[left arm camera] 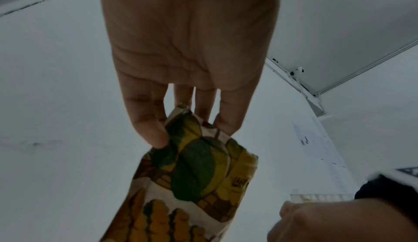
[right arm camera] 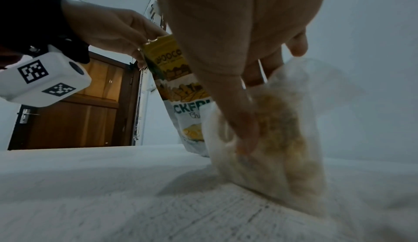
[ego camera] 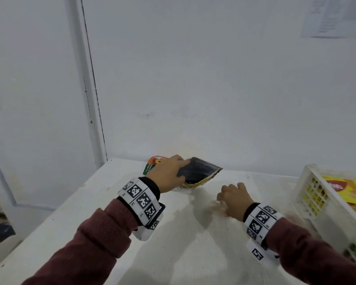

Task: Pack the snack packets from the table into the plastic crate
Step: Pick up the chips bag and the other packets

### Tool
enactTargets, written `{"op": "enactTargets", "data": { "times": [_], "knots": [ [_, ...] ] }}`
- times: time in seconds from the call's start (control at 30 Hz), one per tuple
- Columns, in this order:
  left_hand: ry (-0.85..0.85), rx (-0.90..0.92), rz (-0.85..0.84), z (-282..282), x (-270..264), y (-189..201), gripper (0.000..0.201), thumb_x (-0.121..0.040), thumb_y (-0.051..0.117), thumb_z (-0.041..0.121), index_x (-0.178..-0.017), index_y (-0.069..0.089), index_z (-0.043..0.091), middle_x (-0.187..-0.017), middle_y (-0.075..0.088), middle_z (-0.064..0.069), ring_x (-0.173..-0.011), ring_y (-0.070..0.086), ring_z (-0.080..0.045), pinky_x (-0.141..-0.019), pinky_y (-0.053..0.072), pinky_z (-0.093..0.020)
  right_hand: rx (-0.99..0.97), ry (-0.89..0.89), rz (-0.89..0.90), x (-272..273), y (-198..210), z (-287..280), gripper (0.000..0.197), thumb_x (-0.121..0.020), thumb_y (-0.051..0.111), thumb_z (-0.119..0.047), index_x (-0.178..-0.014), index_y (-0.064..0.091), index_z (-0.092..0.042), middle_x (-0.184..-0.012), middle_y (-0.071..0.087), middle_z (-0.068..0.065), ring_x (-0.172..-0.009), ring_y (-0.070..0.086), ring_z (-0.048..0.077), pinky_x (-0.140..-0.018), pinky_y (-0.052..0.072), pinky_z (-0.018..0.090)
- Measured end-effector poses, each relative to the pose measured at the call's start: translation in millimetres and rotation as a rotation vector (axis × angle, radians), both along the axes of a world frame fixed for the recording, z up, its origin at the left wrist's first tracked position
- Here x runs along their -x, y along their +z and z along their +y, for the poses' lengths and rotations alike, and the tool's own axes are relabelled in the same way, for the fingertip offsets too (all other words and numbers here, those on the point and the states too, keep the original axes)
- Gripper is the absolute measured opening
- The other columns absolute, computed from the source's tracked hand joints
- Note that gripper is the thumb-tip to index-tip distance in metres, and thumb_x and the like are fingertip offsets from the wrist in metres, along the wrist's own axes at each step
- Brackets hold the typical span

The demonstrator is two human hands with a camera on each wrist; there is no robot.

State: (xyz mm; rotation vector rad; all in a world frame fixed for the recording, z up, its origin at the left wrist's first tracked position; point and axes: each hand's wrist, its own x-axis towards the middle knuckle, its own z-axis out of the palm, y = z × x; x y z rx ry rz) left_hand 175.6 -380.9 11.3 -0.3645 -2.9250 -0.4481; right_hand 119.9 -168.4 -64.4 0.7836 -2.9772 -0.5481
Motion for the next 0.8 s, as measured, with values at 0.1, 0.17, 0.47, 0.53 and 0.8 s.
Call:
{"op": "enactTargets", "data": {
  "times": [0.1,0.17,0.47,0.53,0.8],
  "knots": [
    [-0.01,-0.017,-0.017,-0.4,-1.3,2.1,0.052,-0.089,0.052,0.018,-0.139,0.04,0.019,-0.129,0.047,-0.005,-0.113,0.049,-0.022,-0.098,0.042,-0.032,0.041,-0.042,-0.041,-1.2,1.3,-1.5,0.041,-0.09,0.044,-0.006,-0.13,0.046,-0.017,-0.126,0.054,0.005,-0.114,0.054,0.024,-0.095,0.037,0.031],
    [-0.016,-0.029,-0.027,-0.8,-1.9,3.4,0.052,-0.088,0.053,0.018,-0.139,0.041,0.018,-0.128,0.047,-0.006,-0.113,0.049,-0.022,-0.097,0.042,-0.032,0.173,-0.11,-0.061,-3.3,14.0,3.8,0.044,-0.089,0.041,-0.001,-0.129,0.046,-0.017,-0.125,0.056,0.008,-0.112,0.056,0.026,-0.087,0.042,0.029],
    [-0.033,-0.127,-0.04,1.6,0.9,15.7,0.042,-0.087,0.053,0.014,-0.129,0.051,0.012,-0.116,0.053,-0.013,-0.103,0.053,-0.026,-0.083,0.038,-0.024,0.925,0.146,0.378,-24.2,128.1,26.5,0.048,-0.077,0.056,0.008,-0.12,0.045,-0.012,-0.074,0.063,0.021,-0.058,0.056,0.034,-0.053,0.043,0.033],
    [-0.033,-0.13,-0.039,3.6,2.9,17.1,0.041,-0.086,0.054,0.014,-0.127,0.052,0.01,-0.116,0.054,-0.012,-0.101,0.051,-0.024,-0.078,0.034,-0.022,1.055,0.3,0.349,-29.0,126.7,11.5,0.045,-0.079,0.062,0.005,-0.116,0.047,-0.014,-0.08,0.066,0.015,-0.064,0.06,0.031,-0.063,0.048,0.026],
    [-0.081,-0.275,-0.067,-1.8,15.5,17.7,0.04,-0.08,0.066,0.015,-0.119,0.056,0.014,-0.118,0.054,-0.005,-0.107,0.051,-0.018,-0.069,0.029,-0.017,1.257,0.377,0.161,-13.1,67.5,-25.6,0.03,-0.076,0.058,-0.005,-0.102,0.054,-0.019,-0.091,0.057,-0.014,-0.08,0.053,-0.001,-0.071,0.04,0.003]
  ]
}}
